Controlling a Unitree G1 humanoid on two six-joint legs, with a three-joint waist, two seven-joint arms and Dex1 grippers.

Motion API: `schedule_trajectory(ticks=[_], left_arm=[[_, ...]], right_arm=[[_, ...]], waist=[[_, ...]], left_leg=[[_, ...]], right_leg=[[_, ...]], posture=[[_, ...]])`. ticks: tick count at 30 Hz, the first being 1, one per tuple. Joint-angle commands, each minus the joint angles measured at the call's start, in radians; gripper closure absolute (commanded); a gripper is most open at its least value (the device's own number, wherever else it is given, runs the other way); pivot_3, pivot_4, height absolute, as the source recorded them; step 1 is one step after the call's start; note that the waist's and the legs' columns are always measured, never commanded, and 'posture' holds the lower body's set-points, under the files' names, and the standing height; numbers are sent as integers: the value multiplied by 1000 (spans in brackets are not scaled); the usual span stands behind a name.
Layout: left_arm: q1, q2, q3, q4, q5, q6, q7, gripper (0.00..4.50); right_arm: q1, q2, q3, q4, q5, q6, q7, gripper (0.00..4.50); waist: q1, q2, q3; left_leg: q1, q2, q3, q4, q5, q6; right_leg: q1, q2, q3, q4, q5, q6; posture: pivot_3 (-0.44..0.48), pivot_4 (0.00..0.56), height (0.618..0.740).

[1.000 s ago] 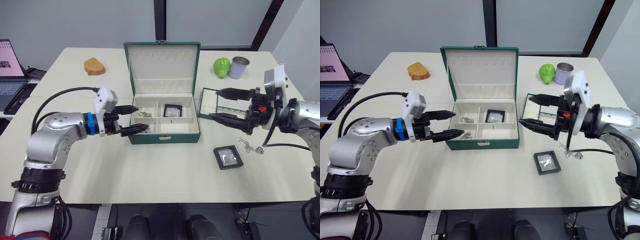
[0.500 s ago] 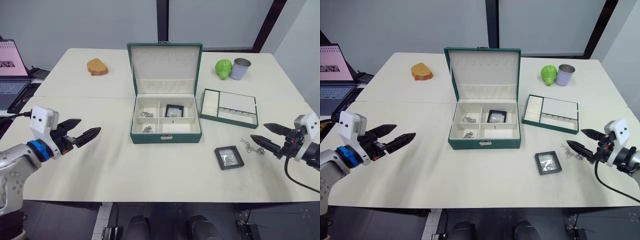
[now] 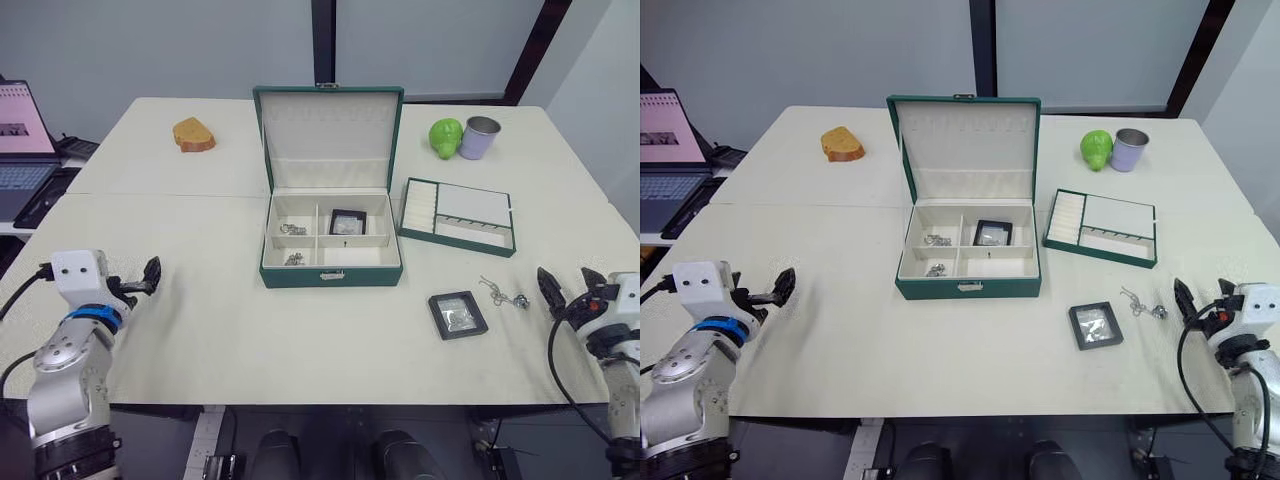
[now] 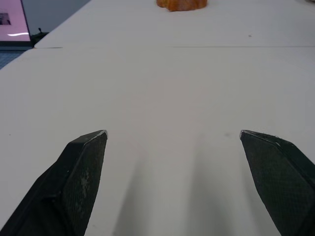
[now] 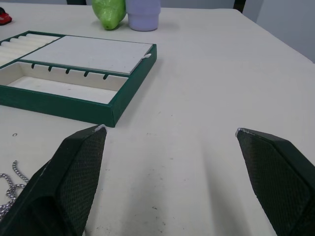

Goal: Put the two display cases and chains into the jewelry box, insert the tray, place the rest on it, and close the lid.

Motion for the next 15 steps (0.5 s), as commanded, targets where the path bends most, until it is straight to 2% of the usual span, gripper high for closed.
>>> schedule_trajectory(ticks=[1,6,15], left_arm=[[-2,-28,-4,1,29,-53,65,23],[-9,-38,-3,44,32,-85,93,23],[-1,-28,-25,43,16,-88,64,23]], right_arm=[[-9,12,-16,-5,-21,-56,-66,0],[-17,17,0,43,-29,-90,-67,0],[-20,-9,-4,60,-13,-95,-50,0]], waist=[[0,0,0],[0,1,-1],[0,1,-1]], left_leg=[[0,0,0,0,0,0],[0,0,1,0,0,0],[0,0,1,0,0,0]], right_leg=[[0,0,0,0,0,0],[0,0,0,0,0,0],[0,0,0,0,0,0]], posture=[[0,150,740],[0,150,740],[0,150,740]])
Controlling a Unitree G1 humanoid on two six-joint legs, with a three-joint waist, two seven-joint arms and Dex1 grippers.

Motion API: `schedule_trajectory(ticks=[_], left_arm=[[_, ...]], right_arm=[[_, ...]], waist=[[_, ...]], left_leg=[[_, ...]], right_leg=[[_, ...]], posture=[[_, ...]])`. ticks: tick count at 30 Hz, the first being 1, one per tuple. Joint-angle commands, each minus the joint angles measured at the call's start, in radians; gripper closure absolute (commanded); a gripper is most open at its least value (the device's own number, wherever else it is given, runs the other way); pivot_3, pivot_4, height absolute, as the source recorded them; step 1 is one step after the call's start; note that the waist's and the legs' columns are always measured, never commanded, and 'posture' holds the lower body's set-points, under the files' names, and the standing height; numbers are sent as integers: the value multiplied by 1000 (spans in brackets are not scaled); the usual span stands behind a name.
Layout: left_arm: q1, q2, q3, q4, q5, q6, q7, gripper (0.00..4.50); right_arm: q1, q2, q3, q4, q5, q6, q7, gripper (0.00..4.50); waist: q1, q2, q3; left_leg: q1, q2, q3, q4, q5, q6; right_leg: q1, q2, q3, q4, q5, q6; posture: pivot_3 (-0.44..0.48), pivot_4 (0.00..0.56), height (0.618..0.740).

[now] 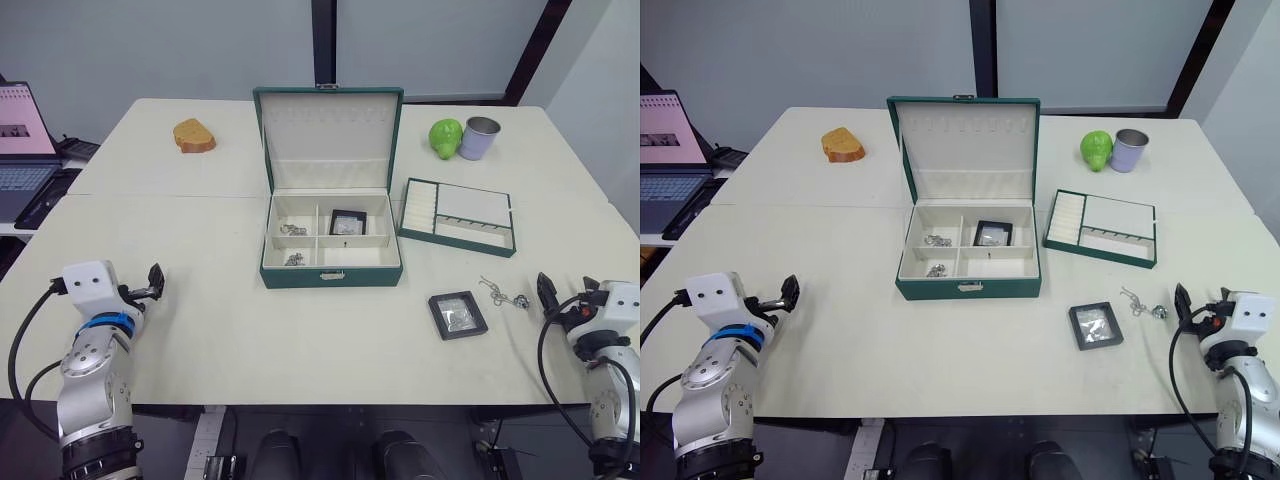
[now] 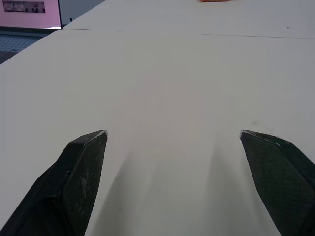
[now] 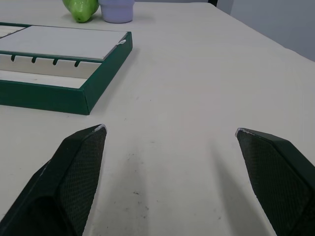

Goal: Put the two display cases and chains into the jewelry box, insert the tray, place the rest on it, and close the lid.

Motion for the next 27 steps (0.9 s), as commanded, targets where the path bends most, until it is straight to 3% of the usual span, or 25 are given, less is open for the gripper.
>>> schedule_trajectory(ticks=[1,7,11,20,27], left_arm=[[3,21,-8,-30,-11,-17,-28,23],[32,60,-109,-186,-58,-16,-211,23],[25,117,-163,-331,-163,43,-357,23],[-88,247,-296,-516,-357,167,-604,23],[-91,344,-450,-551,-345,119,-847,23]], right_arm=[[-9,-36,-18,-13,16,-25,20,0],[-6,-139,8,-101,113,77,217,0],[-8,-266,64,-161,175,186,419,0],[-46,-469,219,-336,230,334,736,0],[-113,-553,363,-383,191,349,914,0]], waist=[[0,0,0],[1,0,0],[1,1,-1],[1,1,-1],[0,2,0]], left_leg=[[0,0,0,0,0,0],[0,0,0,0,0,0],[1,0,0,0,0,0],[3,0,-2,1,0,0],[3,0,-3,1,0,0]], right_leg=[[0,0,0,0,0,0],[1,0,0,0,0,0],[3,0,-1,-1,0,0],[7,0,-2,-2,0,0],[7,0,-2,-3,0,0]], posture=[[0,150,740],[0,150,740],[0,150,740],[0,150,740],[0,150,740]])
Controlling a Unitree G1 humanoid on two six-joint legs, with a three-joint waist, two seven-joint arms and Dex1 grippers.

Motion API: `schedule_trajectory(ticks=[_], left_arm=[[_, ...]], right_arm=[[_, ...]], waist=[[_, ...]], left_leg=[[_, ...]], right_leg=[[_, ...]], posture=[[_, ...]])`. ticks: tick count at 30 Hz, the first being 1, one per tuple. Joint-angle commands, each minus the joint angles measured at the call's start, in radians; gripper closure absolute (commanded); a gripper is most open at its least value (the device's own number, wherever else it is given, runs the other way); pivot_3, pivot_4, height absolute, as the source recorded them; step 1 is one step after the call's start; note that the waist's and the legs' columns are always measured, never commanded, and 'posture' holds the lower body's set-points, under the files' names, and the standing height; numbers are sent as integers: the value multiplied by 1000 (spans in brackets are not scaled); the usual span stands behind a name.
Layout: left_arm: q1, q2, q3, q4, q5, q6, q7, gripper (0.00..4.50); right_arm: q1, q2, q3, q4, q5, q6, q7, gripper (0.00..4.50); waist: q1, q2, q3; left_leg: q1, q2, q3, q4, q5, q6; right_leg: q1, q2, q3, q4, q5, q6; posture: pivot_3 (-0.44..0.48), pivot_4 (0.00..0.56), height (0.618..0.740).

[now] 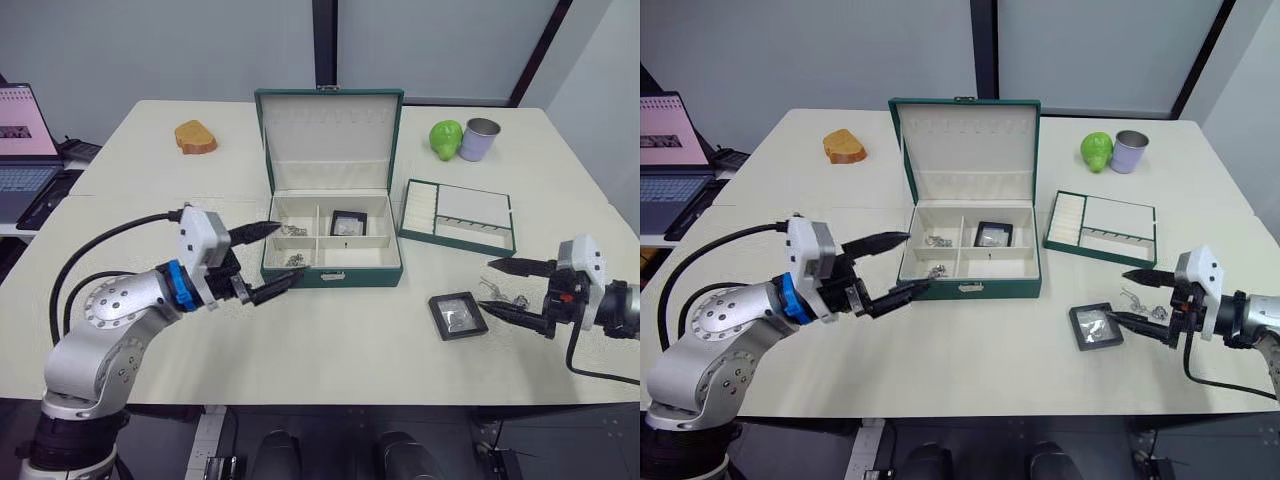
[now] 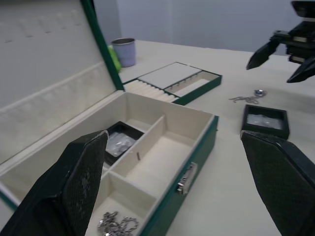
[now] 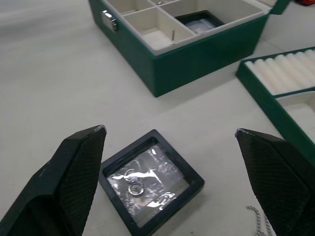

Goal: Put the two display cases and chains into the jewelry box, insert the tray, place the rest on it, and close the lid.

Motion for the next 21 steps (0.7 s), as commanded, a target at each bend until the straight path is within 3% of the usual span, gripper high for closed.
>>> schedule_trajectory(ticks=[1,10,20,21], left_arm=[[-17,31,-77,-21,37,-73,-118,23],[-23,13,-191,12,131,-181,-200,23],[-18,8,-203,-17,146,-163,-177,23],[-18,8,-205,-21,147,-162,-173,7]], right_arm=[[-47,-40,69,-31,-28,-16,96,0],[-134,-20,255,109,-231,-253,209,0],[-161,2,288,203,-289,-361,236,0],[-164,5,289,207,-290,-365,235,194]], waist=[[0,0,0],[-1,0,0],[-1,0,0],[-1,0,0]], left_leg=[[0,0,0,0,0,0],[1,0,-1,1,0,0],[1,0,-1,1,0,1],[1,0,-1,1,0,1]], right_leg=[[0,0,0,0,0,0],[2,0,-1,-3,0,0],[3,0,-1,-3,0,0],[3,0,-1,-3,0,0]], posture=[[0,150,740],[0,150,740],[0,150,740],[0,150,740]])
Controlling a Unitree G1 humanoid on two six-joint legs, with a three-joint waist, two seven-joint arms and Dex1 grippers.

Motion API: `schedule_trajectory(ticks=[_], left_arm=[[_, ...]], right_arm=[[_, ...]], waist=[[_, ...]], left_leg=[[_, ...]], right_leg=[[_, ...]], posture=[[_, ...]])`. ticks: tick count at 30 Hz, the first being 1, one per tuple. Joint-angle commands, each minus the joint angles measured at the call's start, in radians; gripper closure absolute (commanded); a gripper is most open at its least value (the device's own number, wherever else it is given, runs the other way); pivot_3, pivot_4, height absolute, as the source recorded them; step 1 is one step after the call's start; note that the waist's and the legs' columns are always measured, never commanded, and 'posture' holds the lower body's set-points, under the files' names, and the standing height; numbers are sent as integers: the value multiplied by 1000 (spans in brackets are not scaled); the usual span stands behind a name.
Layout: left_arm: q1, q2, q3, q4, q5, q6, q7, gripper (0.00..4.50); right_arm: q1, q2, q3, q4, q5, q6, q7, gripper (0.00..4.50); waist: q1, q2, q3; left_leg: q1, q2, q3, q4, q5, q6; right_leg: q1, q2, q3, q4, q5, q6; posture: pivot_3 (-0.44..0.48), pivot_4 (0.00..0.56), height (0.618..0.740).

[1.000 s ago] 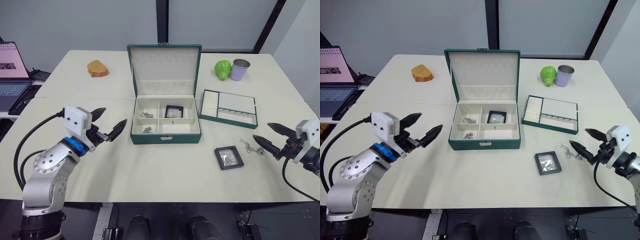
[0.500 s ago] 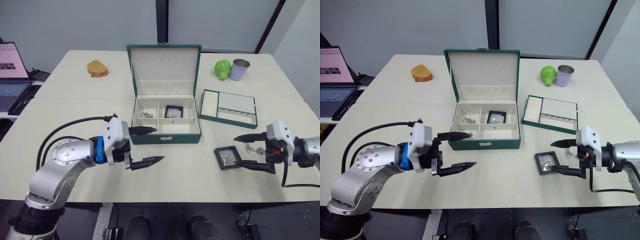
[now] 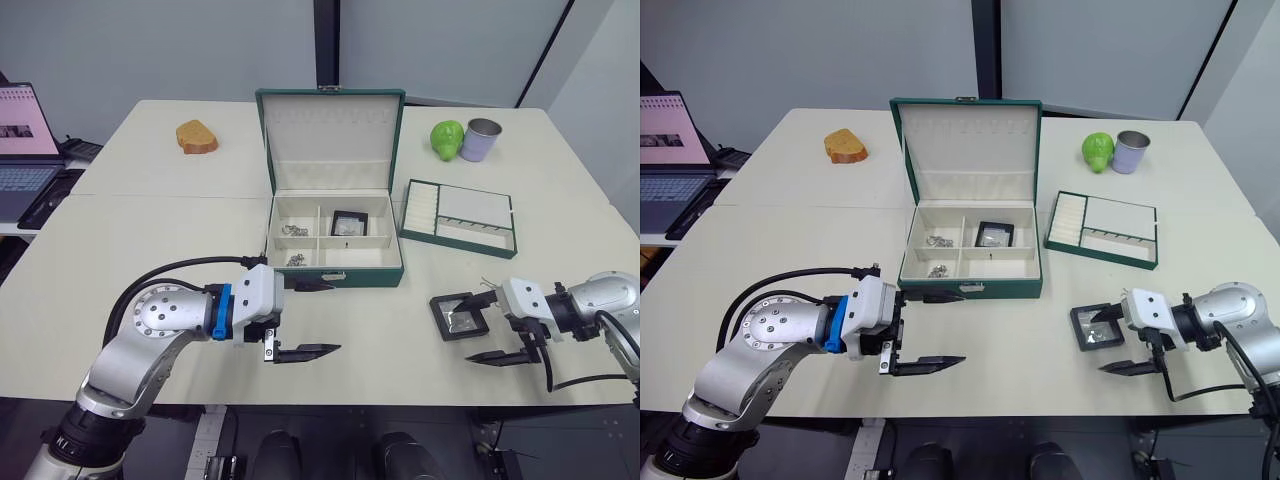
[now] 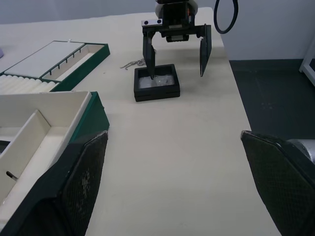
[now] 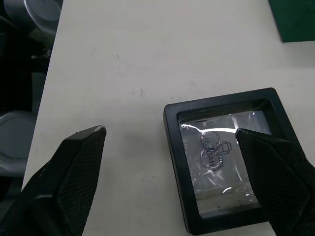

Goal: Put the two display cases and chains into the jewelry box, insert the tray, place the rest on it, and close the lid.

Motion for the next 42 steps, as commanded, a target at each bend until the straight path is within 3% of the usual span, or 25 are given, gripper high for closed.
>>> schedule_trajectory(ticks=[1,9,17,23,31,36,42], left_arm=[[-6,-3,-2,-45,-1,3,11,0],[-23,-8,-5,-66,-13,37,33,0],[-28,-14,-12,-64,-10,47,44,0],[-28,-32,4,-61,-14,57,81,0],[-17,-55,144,-91,-113,180,229,0],[-1,-50,239,-87,-150,222,297,0],[39,-44,334,-66,-161,229,341,0]], right_arm=[[-22,5,-6,4,-6,-26,8,414],[-29,20,-2,32,-26,-44,-2,2798],[-29,19,-5,40,-29,-47,-4,4475],[-45,13,-22,2,12,7,6,4481],[-254,-55,-18,-221,212,459,77,4481],[-491,15,71,-150,147,518,65,4481],[-766,234,190,48,60,586,12,4481]], waist=[[0,0,0],[0,0,0],[0,0,0],[0,0,0],[-2,2,1],[-5,2,1],[-22,2,1]], left_leg=[[0,0,0,0,0,0],[0,0,0,0,0,0],[1,0,0,0,0,0],[1,0,0,0,0,0],[1,0,-2,0,0,0],[1,0,-3,0,0,0],[1,1,-2,1,0,0]], right_leg=[[0,0,0,0,0,0],[1,0,0,0,0,0],[1,0,0,0,0,0],[1,0,0,0,0,0],[0,0,-1,2,0,0],[0,0,-1,2,0,0],[-2,0,-1,3,0,0]], posture=[[0,150,740],[0,150,740],[0,150,740],[0,150,740],[0,150,740],[0,150,740],[0,150,740]])
